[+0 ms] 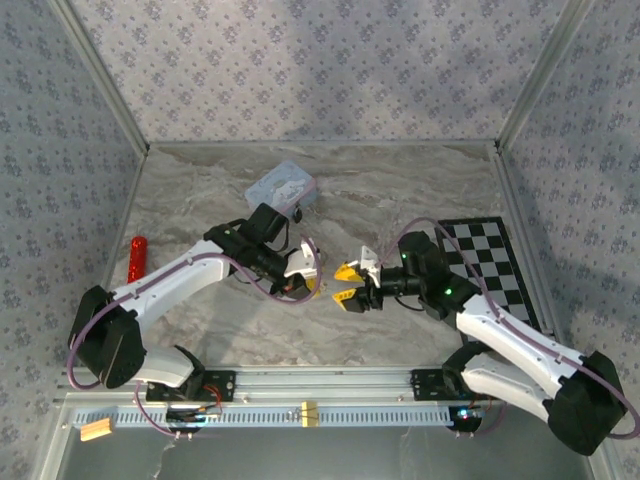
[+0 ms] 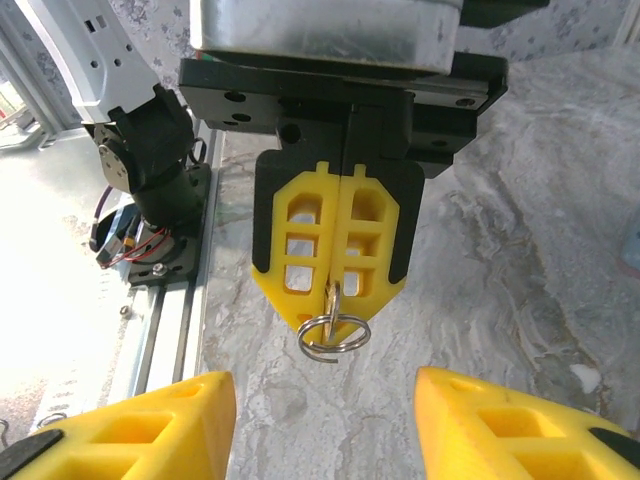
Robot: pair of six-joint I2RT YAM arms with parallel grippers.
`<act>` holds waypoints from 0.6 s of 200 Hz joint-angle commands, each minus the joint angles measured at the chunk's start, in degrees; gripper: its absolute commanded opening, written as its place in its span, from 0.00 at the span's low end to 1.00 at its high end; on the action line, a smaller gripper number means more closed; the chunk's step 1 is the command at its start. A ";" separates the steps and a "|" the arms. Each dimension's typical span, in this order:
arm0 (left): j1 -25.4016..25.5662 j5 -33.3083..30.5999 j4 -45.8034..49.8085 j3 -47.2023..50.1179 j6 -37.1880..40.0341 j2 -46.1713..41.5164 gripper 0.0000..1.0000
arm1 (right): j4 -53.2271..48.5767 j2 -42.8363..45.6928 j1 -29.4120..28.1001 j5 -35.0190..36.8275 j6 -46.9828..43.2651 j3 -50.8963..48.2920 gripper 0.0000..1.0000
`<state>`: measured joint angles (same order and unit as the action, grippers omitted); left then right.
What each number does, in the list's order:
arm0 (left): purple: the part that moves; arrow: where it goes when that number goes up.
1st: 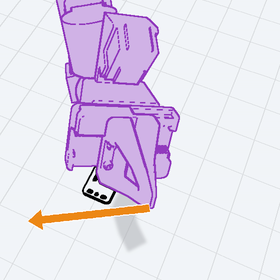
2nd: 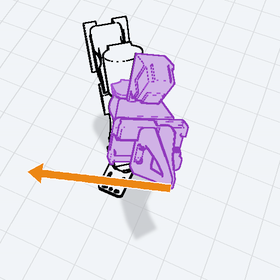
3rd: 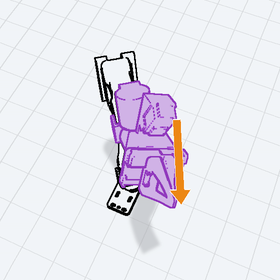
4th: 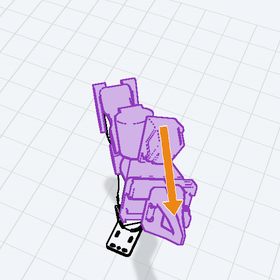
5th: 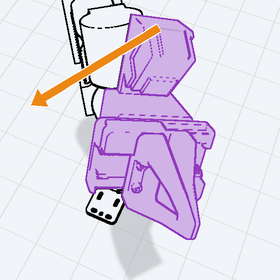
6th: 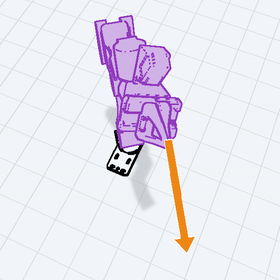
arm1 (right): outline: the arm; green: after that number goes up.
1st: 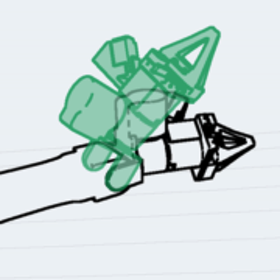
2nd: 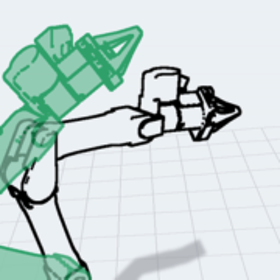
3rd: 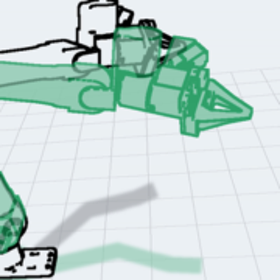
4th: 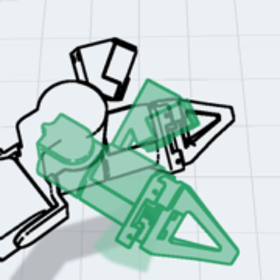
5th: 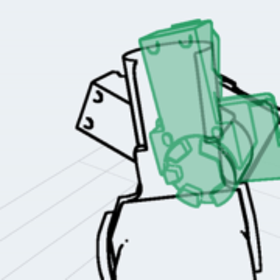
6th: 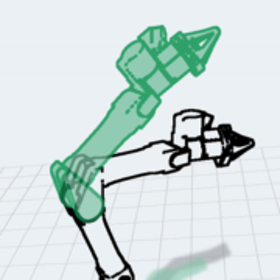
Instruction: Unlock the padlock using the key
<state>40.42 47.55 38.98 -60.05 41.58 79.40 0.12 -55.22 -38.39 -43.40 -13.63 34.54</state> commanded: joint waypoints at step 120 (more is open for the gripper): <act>1.32 0.35 1.88 -0.57 1.44 1.10 0.01 | -3.33 -8.01 -2.41 -3.79 -1.73 7.25 0.36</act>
<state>41.36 46.92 39.24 -60.05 41.56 80.03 -1.63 -62.70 -40.45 -45.71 -14.66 39.55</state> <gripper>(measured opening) 0.064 0.369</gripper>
